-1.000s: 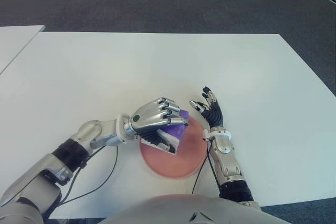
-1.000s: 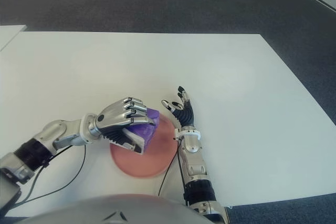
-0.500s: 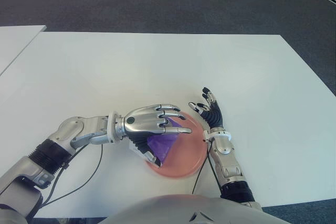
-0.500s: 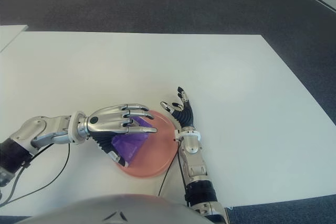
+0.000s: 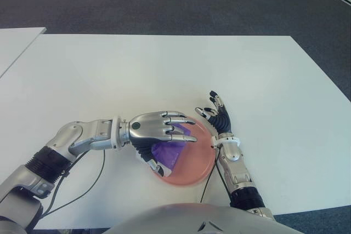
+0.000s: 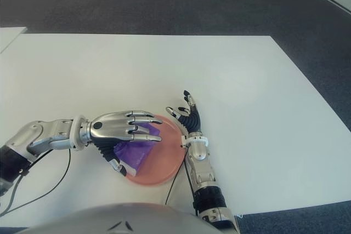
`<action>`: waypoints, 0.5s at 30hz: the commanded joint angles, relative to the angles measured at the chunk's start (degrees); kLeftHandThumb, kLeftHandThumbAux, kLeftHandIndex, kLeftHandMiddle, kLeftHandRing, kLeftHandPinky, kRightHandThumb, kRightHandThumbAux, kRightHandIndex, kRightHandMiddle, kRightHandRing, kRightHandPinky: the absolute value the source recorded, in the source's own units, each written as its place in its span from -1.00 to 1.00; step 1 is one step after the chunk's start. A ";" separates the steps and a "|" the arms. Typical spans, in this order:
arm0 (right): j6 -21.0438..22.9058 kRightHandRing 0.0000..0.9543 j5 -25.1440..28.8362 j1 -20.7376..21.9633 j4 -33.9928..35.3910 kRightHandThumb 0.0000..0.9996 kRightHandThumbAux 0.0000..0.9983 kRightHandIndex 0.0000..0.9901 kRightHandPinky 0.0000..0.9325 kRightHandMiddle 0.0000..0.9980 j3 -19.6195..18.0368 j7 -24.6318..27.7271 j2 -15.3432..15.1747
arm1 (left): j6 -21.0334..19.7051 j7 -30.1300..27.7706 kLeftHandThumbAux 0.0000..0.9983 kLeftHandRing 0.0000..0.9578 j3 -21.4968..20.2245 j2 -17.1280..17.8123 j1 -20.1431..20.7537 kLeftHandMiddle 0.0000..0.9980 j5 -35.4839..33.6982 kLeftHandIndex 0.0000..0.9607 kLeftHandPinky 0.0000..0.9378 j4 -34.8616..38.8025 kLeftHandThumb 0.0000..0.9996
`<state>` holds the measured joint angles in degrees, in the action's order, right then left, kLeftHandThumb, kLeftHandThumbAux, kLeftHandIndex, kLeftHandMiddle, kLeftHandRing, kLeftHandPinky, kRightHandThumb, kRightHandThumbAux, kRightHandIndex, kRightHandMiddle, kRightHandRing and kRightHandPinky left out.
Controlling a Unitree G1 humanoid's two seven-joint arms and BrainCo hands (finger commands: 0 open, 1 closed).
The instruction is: Put the tissue paper into the plate.
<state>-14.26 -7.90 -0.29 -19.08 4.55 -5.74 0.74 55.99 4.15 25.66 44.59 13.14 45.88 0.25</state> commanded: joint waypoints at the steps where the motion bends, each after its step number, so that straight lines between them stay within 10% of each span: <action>1: 1.31 -1.00 -0.87 -2.46 -4.81 -0.91 0.33 -0.85 -1.00 -0.85 0.28 0.00 -0.76 | -0.22 -0.88 -0.34 -1.00 -1.26 -1.33 -1.70 -1.00 0.62 -1.00 -1.00 -0.11 -0.93; 15: -2.07 -1.00 -1.37 -1.75 -7.55 -0.85 0.29 -0.84 -1.00 -0.86 0.63 -0.94 -1.56 | -0.10 2.82 -0.33 -1.00 -4.14 -5.55 -3.31 -1.00 3.99 -1.00 -1.00 -1.63 -0.91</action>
<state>-17.82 -7.94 0.46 -21.84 5.09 -6.25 -0.15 55.79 6.23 22.22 39.47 10.39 48.45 -0.49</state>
